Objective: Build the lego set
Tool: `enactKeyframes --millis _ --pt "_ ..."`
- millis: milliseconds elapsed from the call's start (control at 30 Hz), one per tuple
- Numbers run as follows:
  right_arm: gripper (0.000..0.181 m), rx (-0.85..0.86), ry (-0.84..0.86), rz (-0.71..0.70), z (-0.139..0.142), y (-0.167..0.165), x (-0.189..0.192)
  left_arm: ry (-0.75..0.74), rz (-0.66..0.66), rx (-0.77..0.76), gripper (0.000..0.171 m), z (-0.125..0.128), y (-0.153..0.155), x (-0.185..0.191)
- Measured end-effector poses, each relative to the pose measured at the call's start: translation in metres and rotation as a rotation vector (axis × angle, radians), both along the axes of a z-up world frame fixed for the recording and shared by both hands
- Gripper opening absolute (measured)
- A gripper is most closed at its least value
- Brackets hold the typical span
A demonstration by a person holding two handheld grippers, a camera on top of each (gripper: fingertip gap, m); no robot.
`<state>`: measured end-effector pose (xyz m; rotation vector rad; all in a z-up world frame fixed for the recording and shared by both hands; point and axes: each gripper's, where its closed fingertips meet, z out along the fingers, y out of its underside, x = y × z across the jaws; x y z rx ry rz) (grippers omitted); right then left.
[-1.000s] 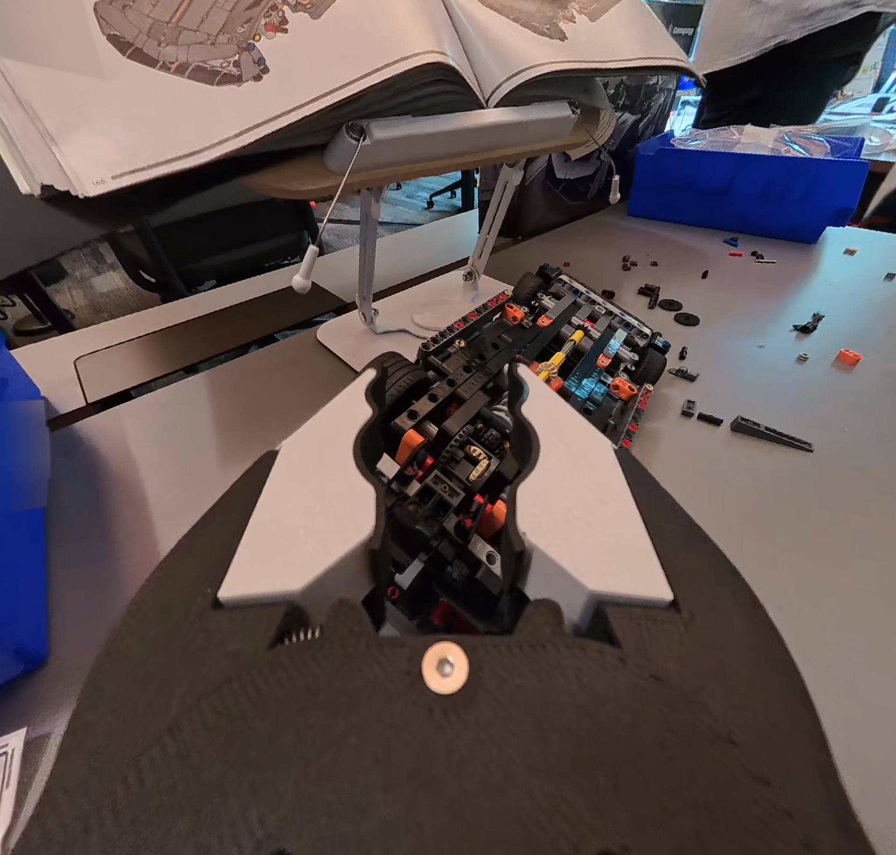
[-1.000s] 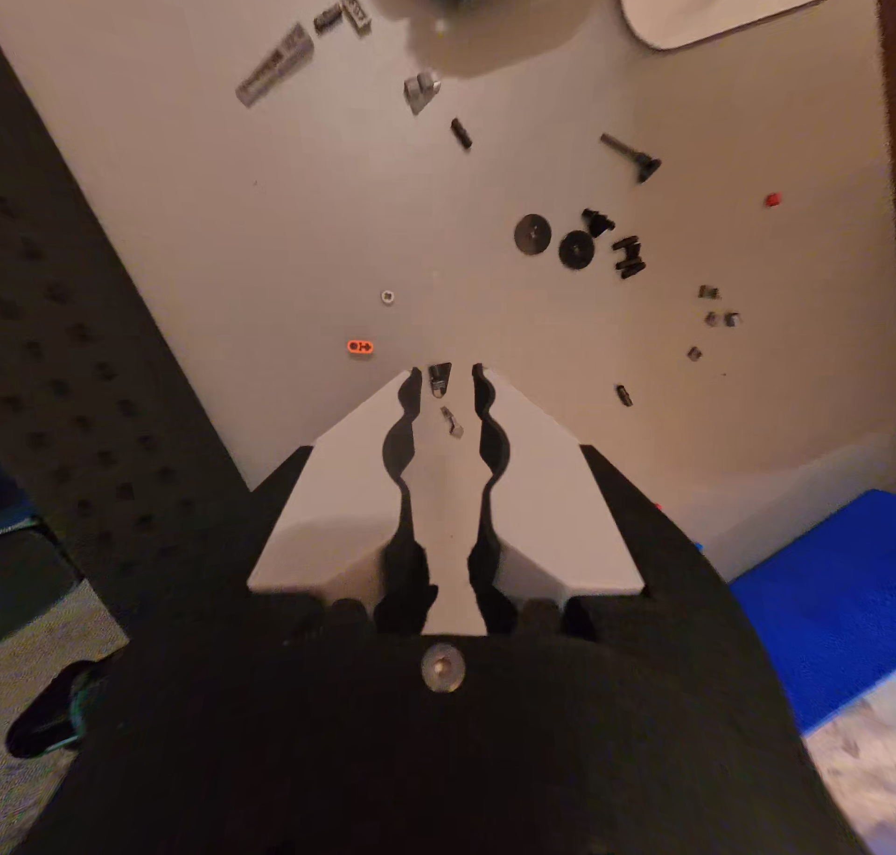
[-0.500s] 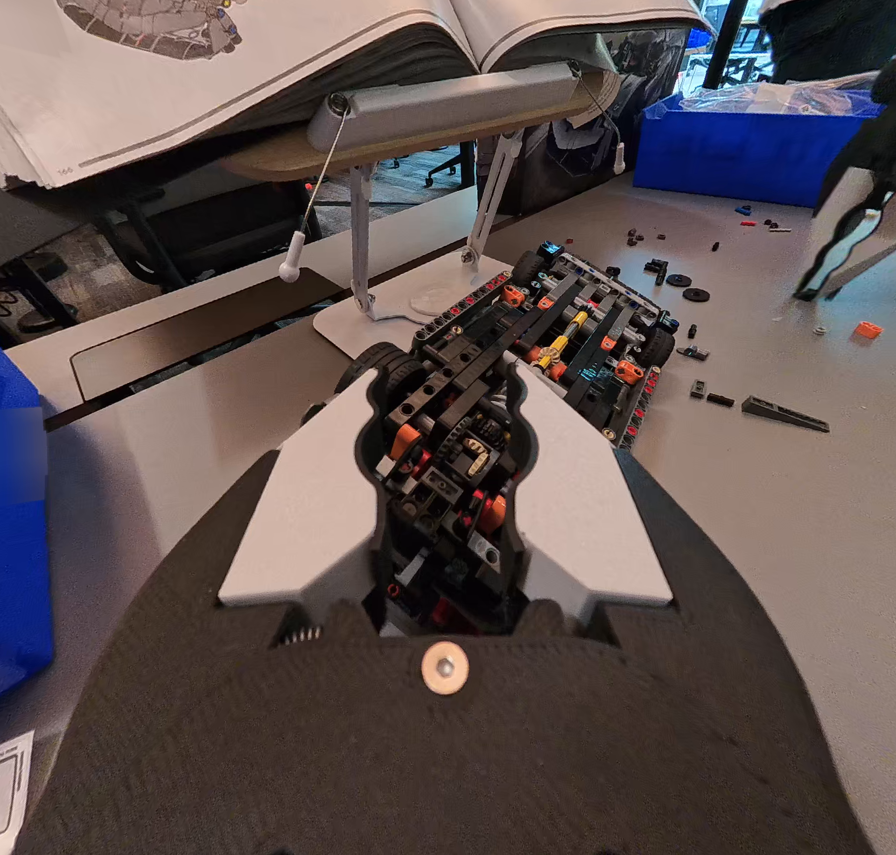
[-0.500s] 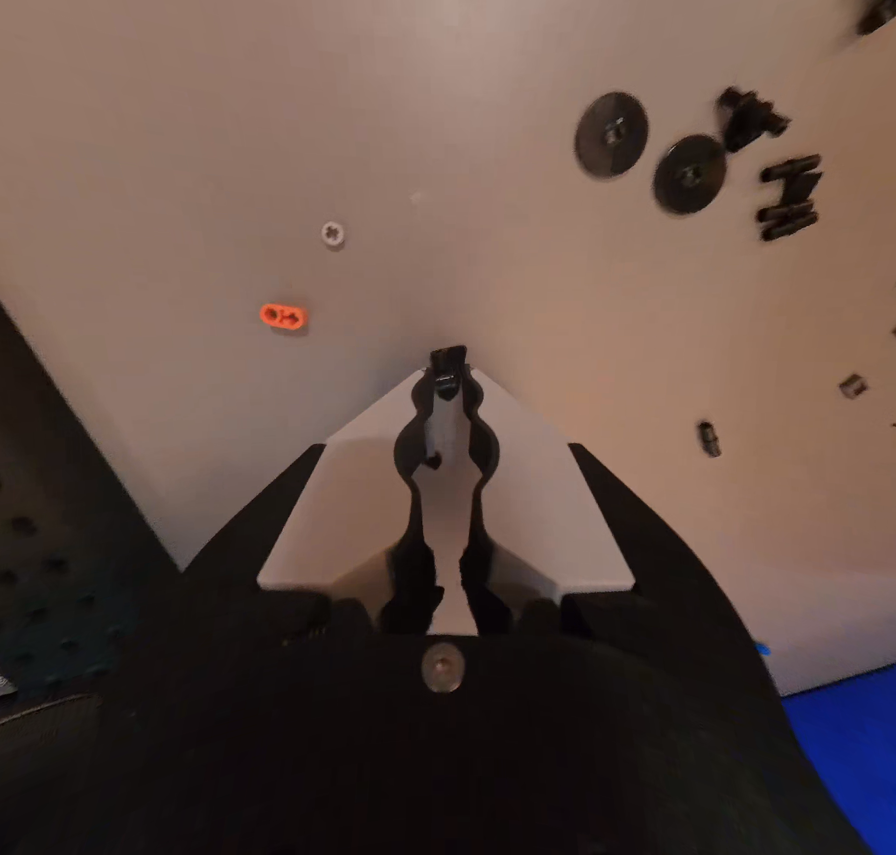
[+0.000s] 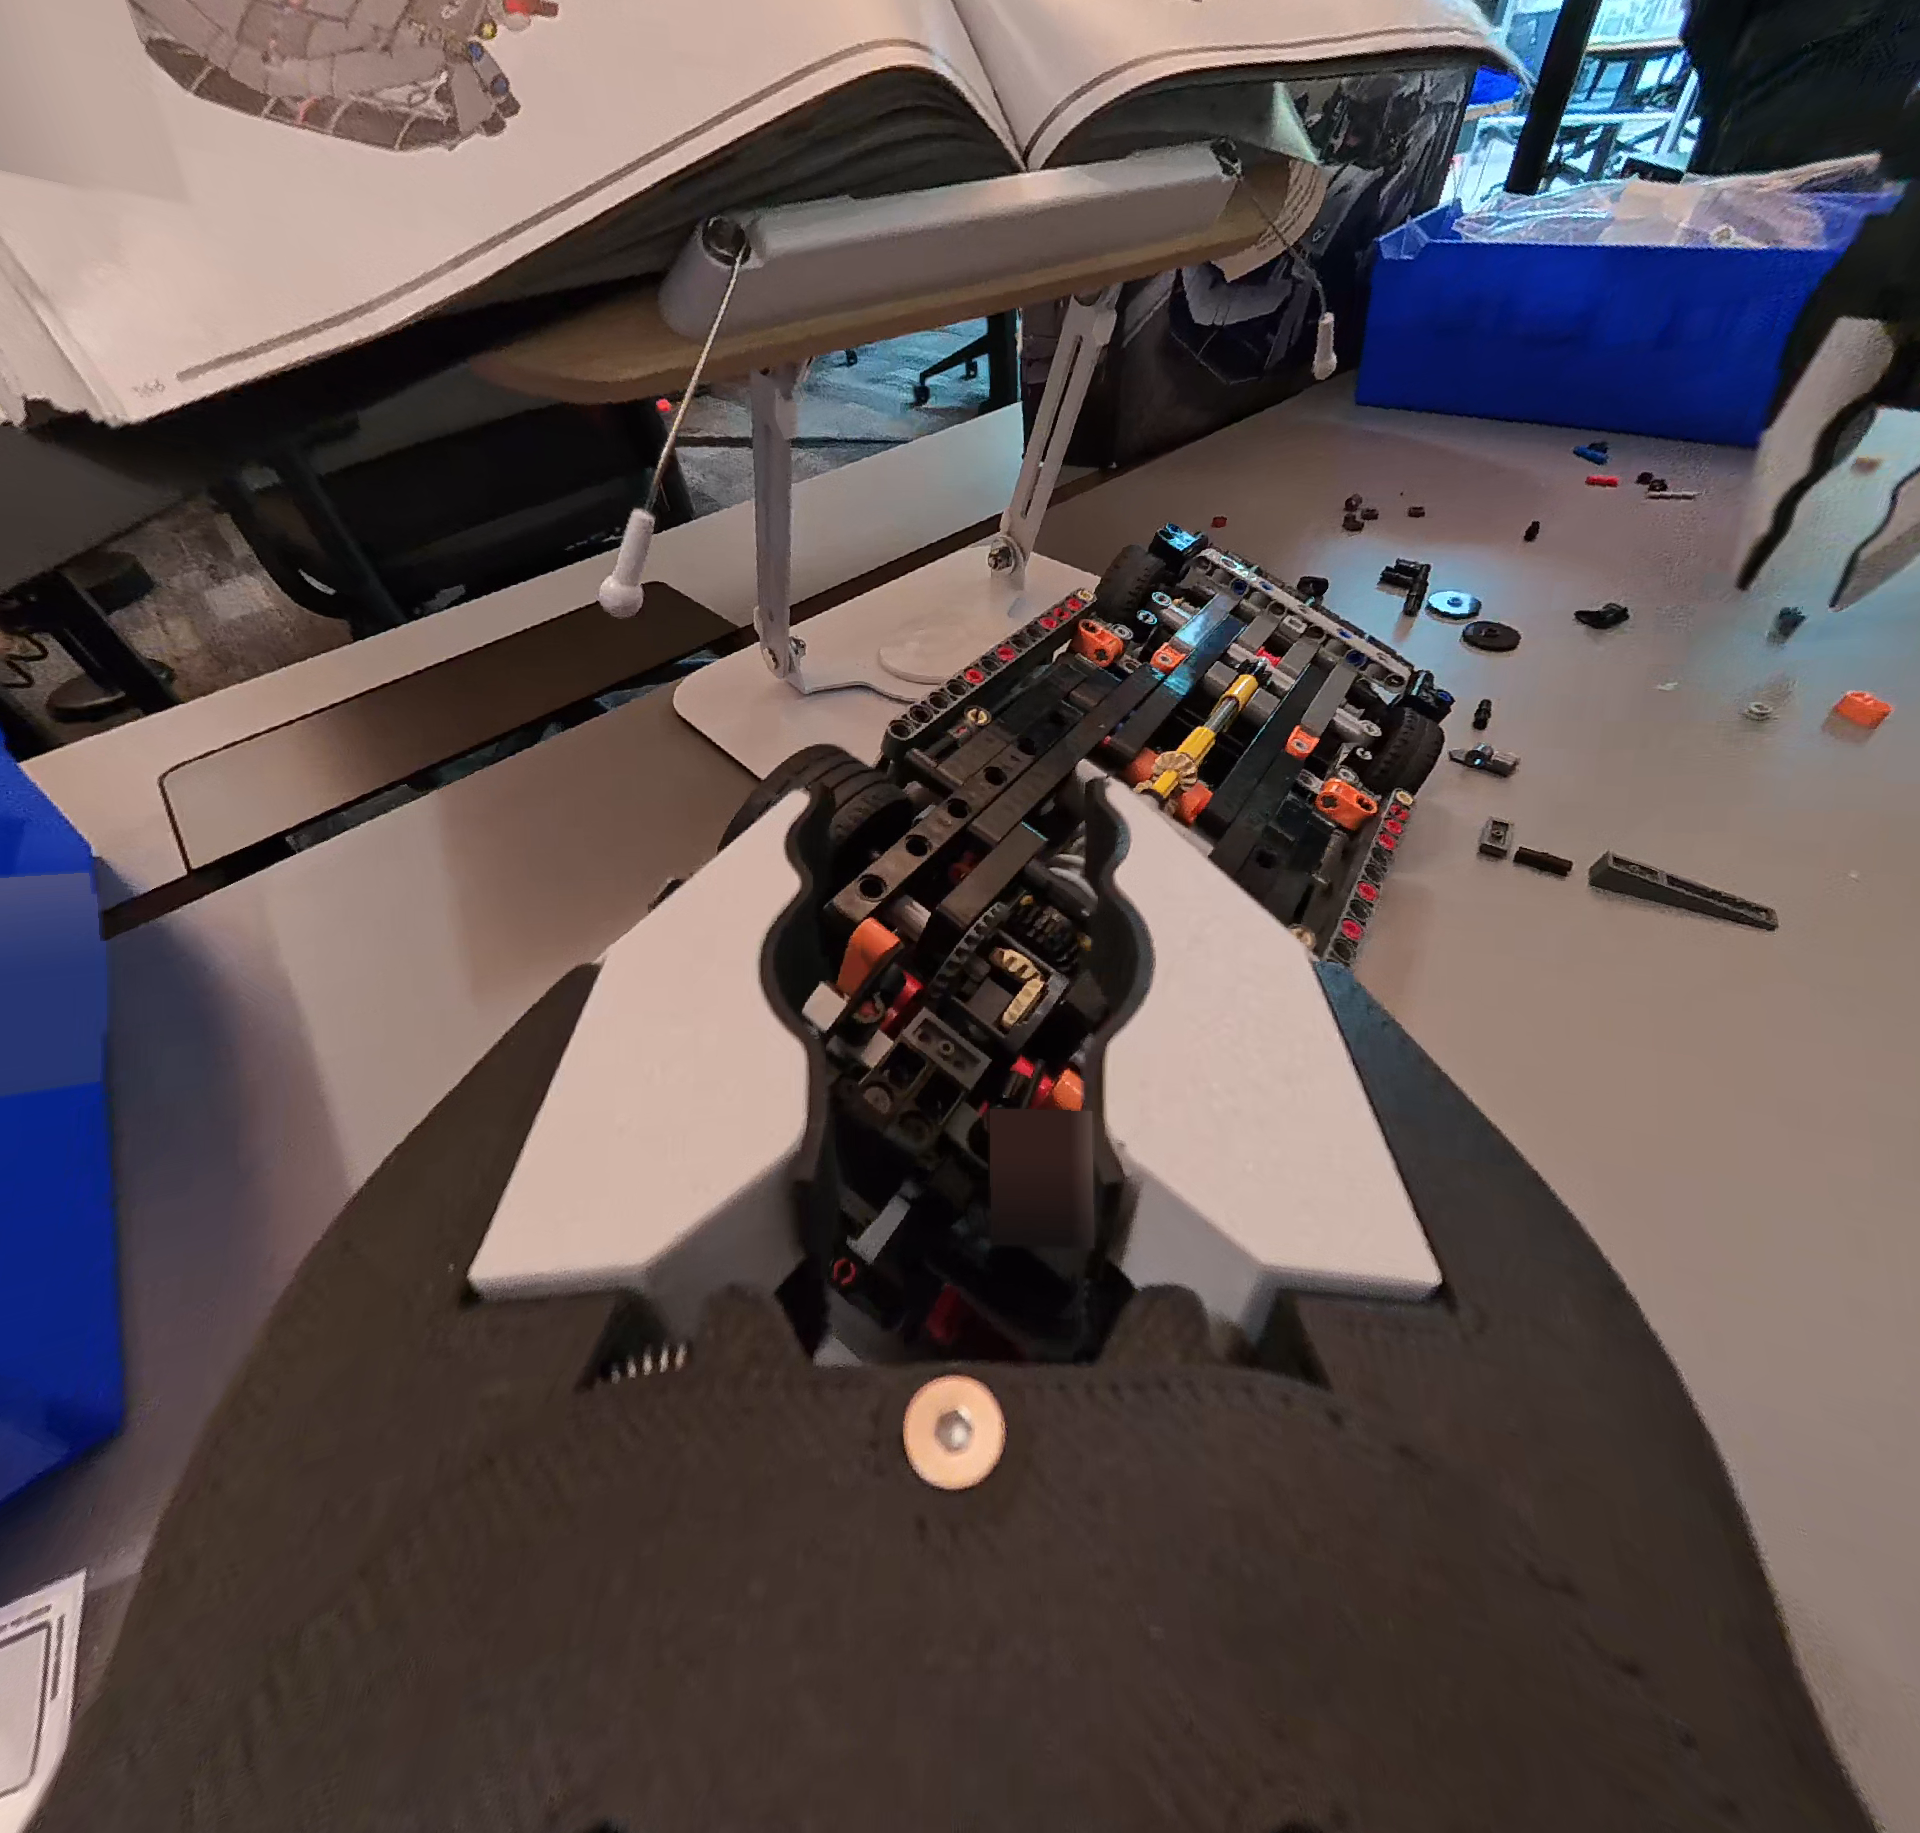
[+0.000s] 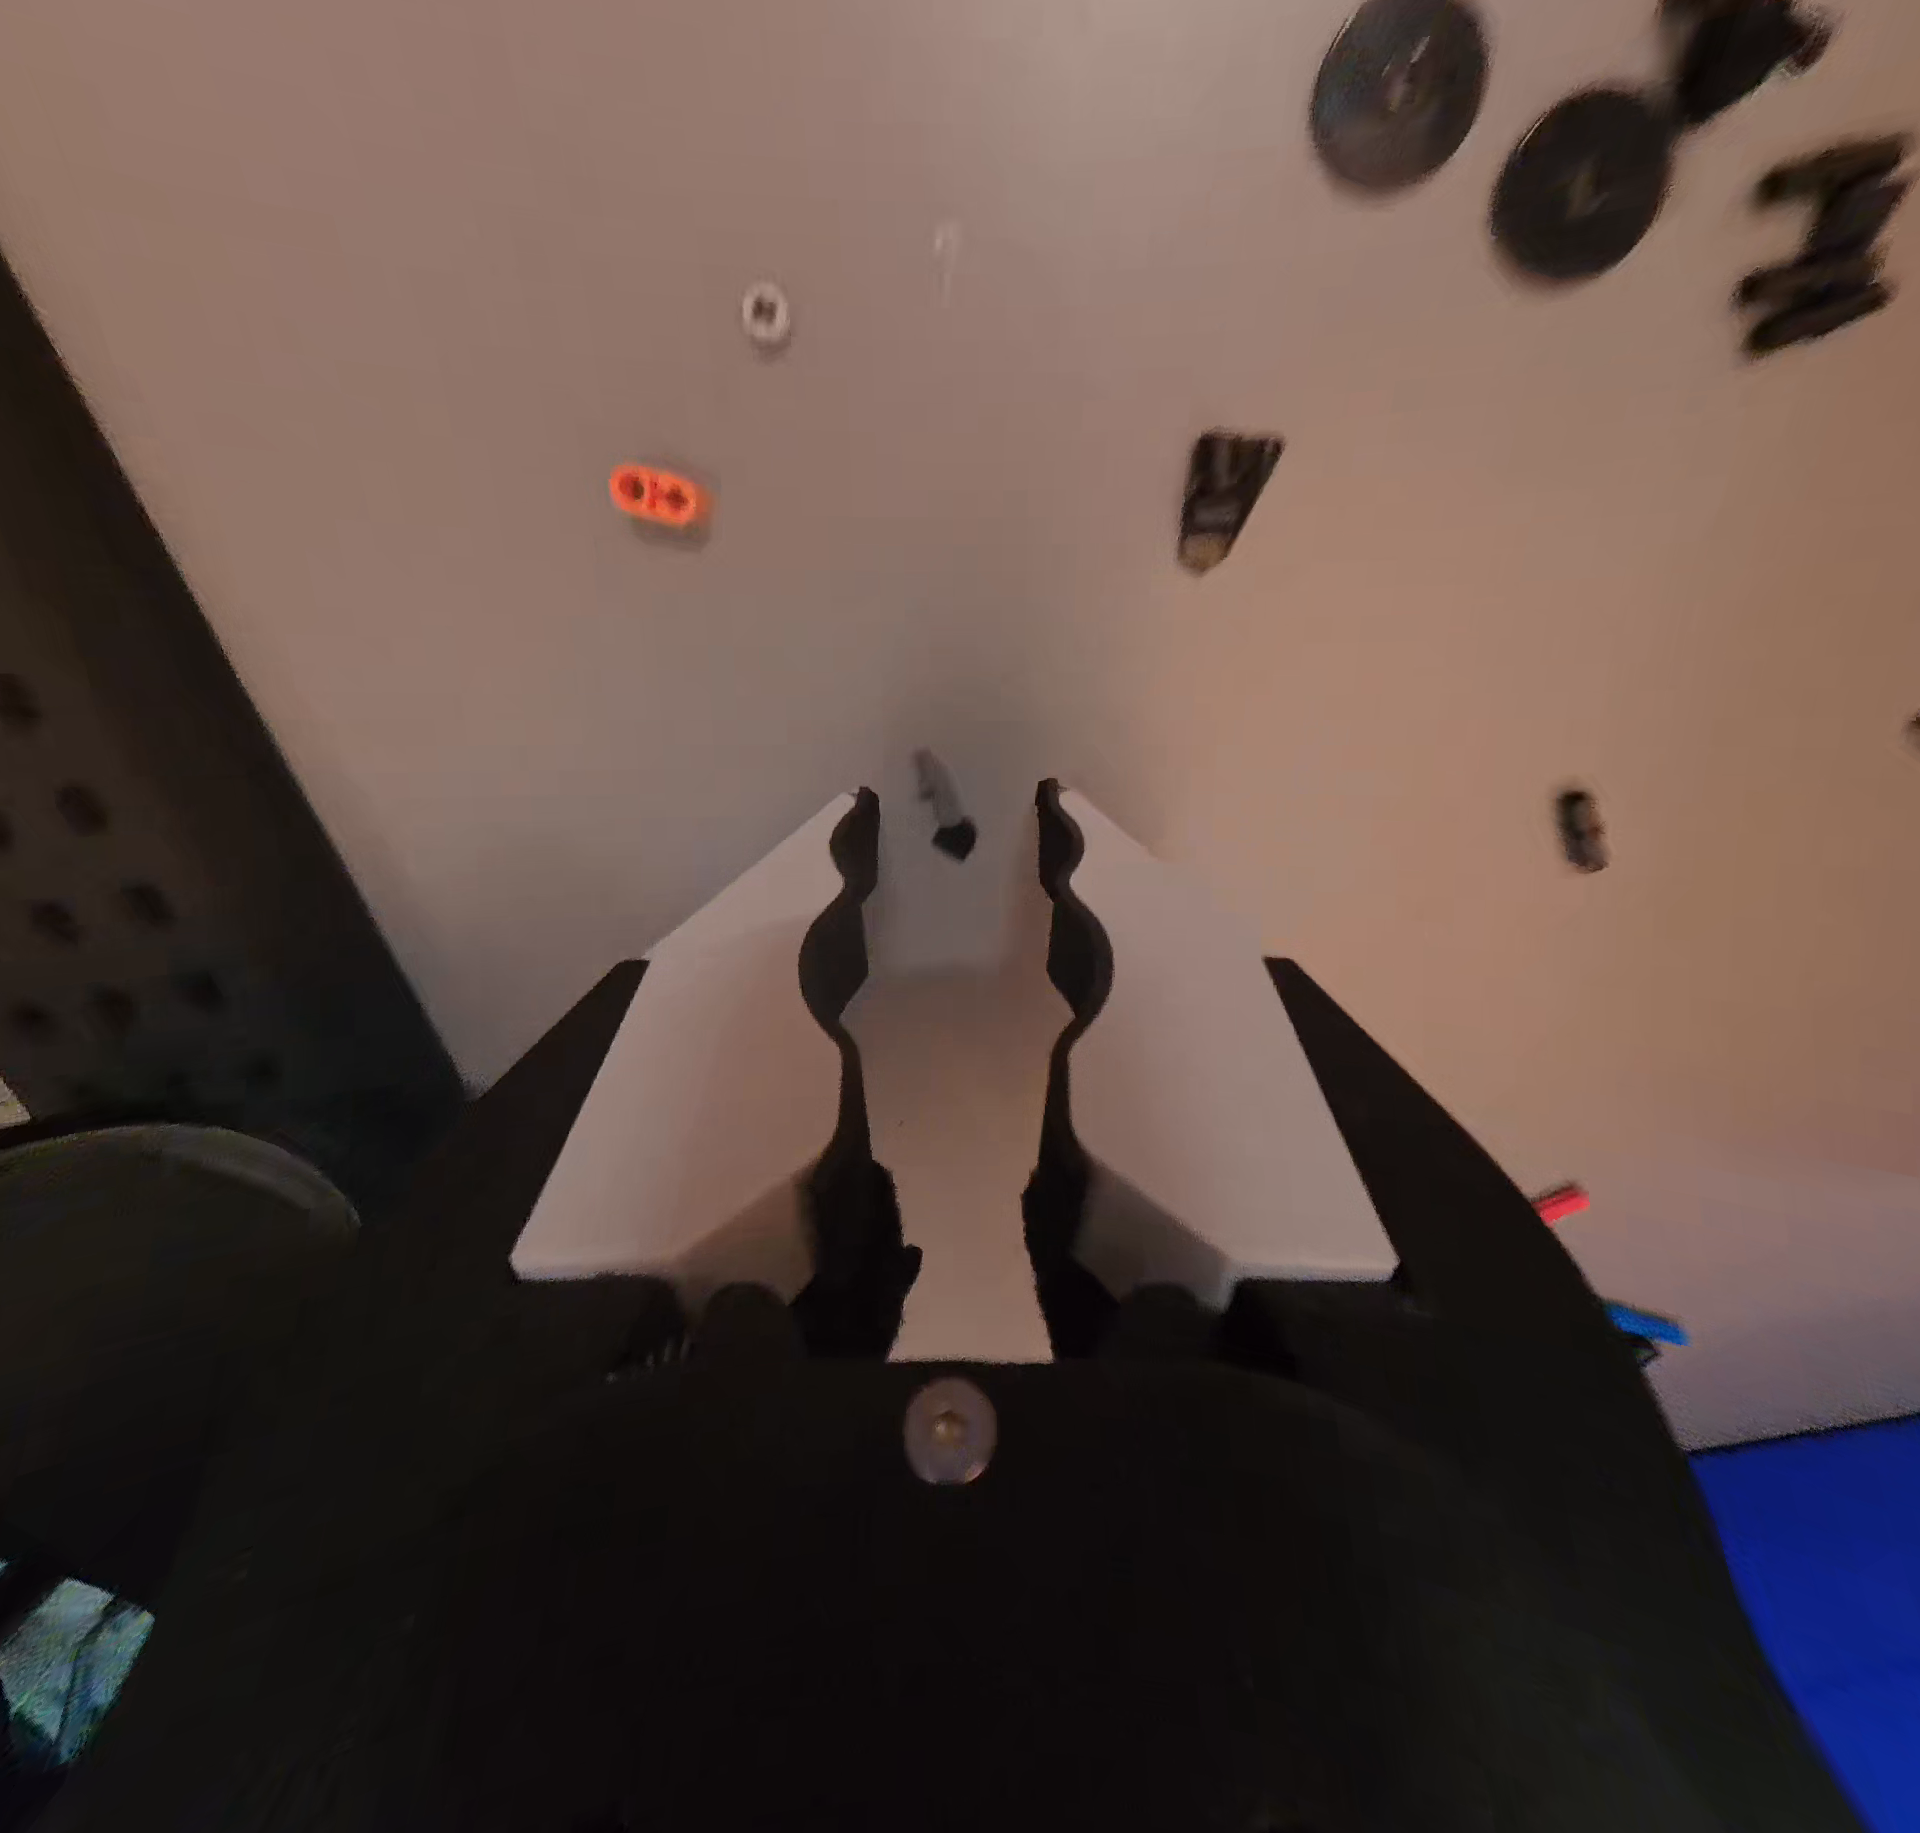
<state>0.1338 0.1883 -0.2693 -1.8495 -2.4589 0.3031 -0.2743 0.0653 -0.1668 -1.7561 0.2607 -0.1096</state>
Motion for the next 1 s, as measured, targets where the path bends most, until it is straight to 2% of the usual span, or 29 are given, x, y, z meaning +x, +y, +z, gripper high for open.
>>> enactKeyframes --millis 67,200,367,667,867,1000 --pt "0.029 0.019 0.022 -0.002 -0.006 0.001 0.002 0.011 -0.004 -0.001 0.046 0.000 0.000 0.002" --pt "0.000 0.037 0.055 -0.002 -0.008 0.002 -0.003 0.014 -0.005 -0.002 0.046 -0.001 0.001 0.004" --pt "0.000 0.079 0.013 -0.024 -0.008 0.016 -0.010 0.001 0.001 0.004 0.045 -0.002 0.001 0.002" --pt "0.000 0.126 0.024 -0.057 -0.009 0.038 -0.045 0.006 0.010 -0.010 0.045 -0.008 0.002 0.000" --pt "0.017 0.119 0.088 -0.106 -0.008 0.041 -0.053 0.014 0.008 0.002 0.045 -0.004 0.002 0.001" --pt "0.019 0.129 0.122 -0.130 -0.005 0.044 -0.056 0.034 0.007 0.001 0.045 -0.003 0.001 0.002"
